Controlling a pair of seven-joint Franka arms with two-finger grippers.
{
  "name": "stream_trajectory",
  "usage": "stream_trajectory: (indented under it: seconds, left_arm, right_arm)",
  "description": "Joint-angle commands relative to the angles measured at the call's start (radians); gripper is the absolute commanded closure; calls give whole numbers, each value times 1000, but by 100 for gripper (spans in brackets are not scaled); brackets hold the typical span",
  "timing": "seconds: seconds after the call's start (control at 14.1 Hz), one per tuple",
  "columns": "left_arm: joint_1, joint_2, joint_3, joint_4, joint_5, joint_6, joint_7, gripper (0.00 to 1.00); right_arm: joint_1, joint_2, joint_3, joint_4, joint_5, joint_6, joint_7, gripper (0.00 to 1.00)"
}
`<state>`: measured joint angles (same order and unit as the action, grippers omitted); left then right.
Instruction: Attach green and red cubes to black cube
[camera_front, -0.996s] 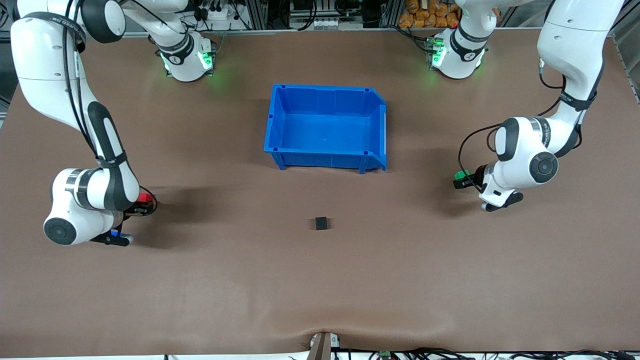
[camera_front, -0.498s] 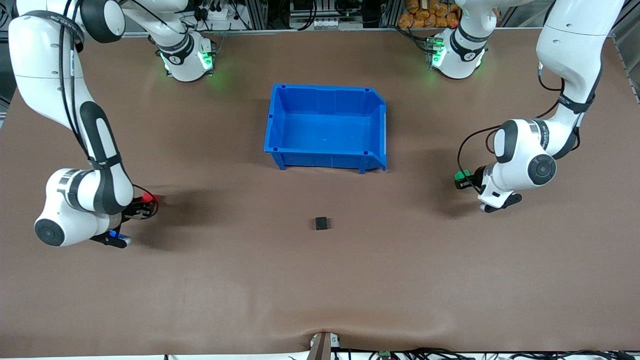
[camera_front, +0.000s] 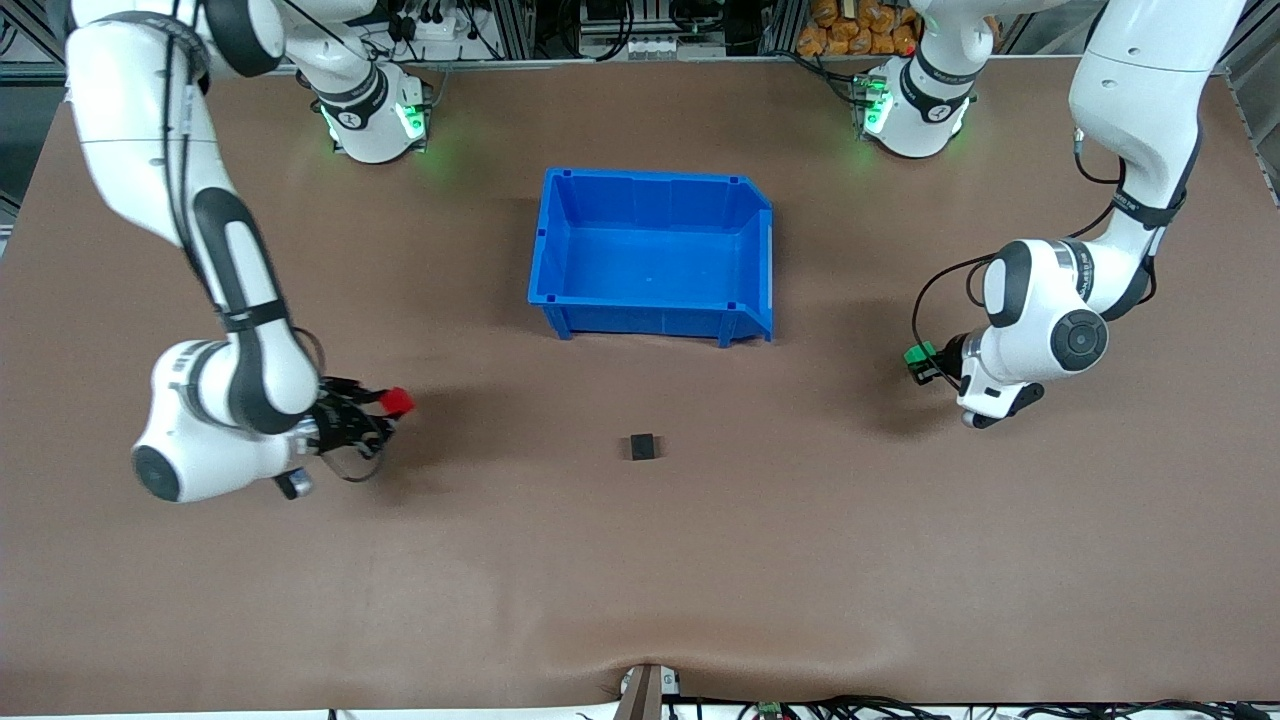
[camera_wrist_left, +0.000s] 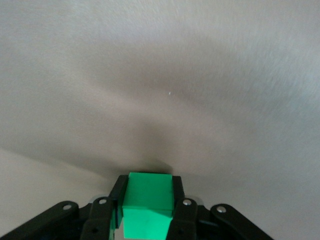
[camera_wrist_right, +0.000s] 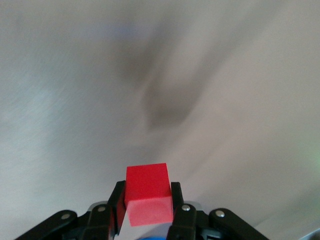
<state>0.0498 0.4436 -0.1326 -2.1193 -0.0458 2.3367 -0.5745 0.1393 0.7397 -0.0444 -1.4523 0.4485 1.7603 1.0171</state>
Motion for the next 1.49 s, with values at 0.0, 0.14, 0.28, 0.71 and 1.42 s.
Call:
stream_trajectory:
  seconds: [0.0,0.14,0.28,0.71,1.42]
  left_arm:
    - [-4,-14,-33,59,-17,-10,-230,100]
    - [-7,-5,-73,110,-17,-13,-437,100]
    - [-39,26,-104,189,-17,-13,-672,100]
    - [-108,58,-104,308,-17,-14,-892,100]
    - [-128,78,-127,420,-19,-14,-1031,100]
  right_arm:
    - [45,-5,-9,7,131,92,161,100]
    - [109,0,-9,6,168,210,297,100]
    - [192,9,-9,4,167,385,459,100]
    - [316,65,-9,7,167,559,639,100]
    - [482,158,-11,78,160,697,856,100]
